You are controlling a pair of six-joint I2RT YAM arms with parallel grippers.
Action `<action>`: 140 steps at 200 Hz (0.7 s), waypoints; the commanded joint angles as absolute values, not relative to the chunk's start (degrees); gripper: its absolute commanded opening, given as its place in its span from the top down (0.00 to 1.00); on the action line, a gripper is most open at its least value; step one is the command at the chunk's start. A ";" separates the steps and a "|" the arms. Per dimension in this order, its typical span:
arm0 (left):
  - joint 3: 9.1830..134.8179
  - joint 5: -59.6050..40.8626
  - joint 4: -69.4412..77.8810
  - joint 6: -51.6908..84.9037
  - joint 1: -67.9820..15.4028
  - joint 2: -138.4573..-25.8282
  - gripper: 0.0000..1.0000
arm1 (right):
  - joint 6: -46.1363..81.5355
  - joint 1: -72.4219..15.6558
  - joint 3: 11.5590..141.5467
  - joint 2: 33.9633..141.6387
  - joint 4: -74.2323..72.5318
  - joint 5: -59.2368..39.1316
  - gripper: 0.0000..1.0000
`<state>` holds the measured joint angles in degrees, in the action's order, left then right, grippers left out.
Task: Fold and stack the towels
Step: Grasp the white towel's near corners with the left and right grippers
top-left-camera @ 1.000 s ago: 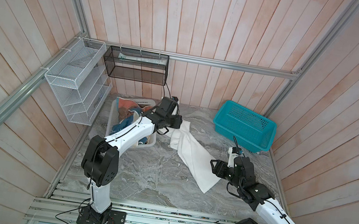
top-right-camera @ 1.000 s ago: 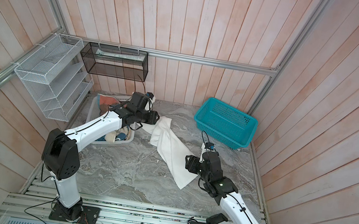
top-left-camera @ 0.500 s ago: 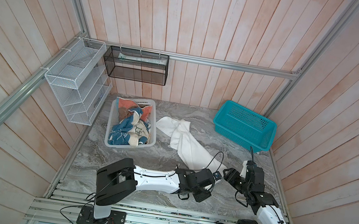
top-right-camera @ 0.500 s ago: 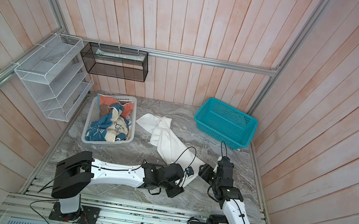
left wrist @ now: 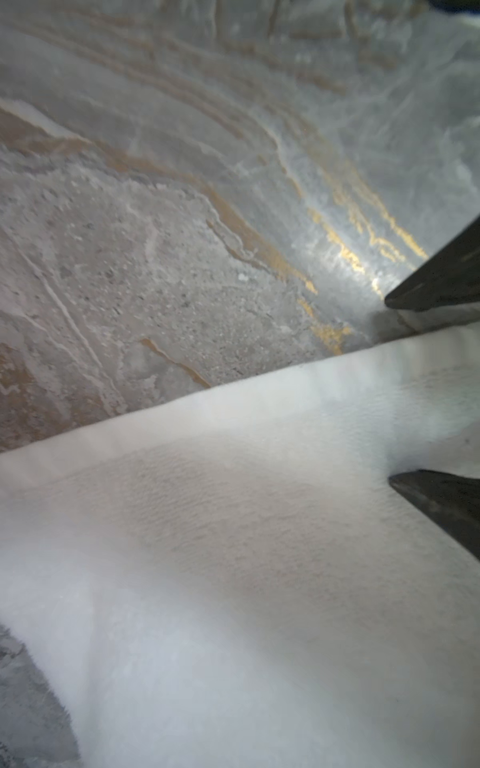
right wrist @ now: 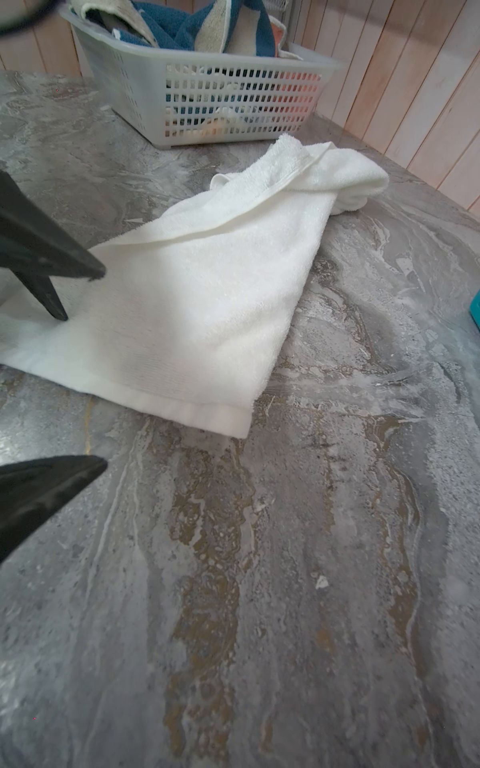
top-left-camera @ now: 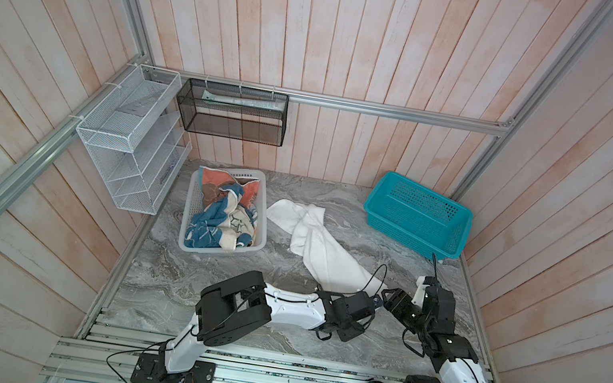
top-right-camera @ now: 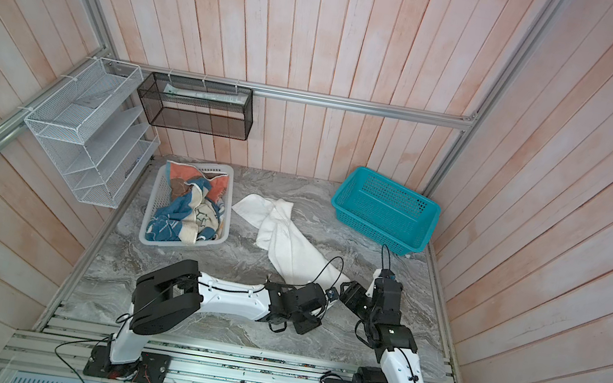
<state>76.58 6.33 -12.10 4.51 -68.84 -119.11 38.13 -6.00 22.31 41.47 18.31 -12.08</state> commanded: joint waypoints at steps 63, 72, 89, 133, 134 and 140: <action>71.23 12.05 -13.28 6.90 -66.98 -108.89 1.00 | 36.72 -6.16 20.18 42.79 16.18 -15.83 0.32; 70.68 10.16 -13.36 8.18 -65.06 -105.91 1.00 | 36.24 -6.16 19.64 42.93 15.51 -16.77 0.32; 68.73 4.54 -11.82 11.08 -60.89 -100.27 1.00 | 36.64 -6.28 18.69 43.31 14.17 -17.81 0.32; 64.63 -8.19 -6.03 18.28 -51.01 -92.85 1.00 | 39.70 -9.52 14.68 44.02 6.40 -20.52 0.32; 64.66 -8.36 -6.00 18.41 -50.90 -92.79 1.00 | 39.76 -9.68 14.59 44.07 6.23 -20.46 0.32; 64.43 -9.17 -5.77 18.91 -50.07 -92.49 1.00 | 39.96 -10.72 14.06 44.32 5.16 -19.83 0.31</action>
<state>67.02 -1.02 -8.67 13.80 -52.97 -93.38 38.22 -7.75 16.36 43.64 11.18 -18.57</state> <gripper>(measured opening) 0.046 0.681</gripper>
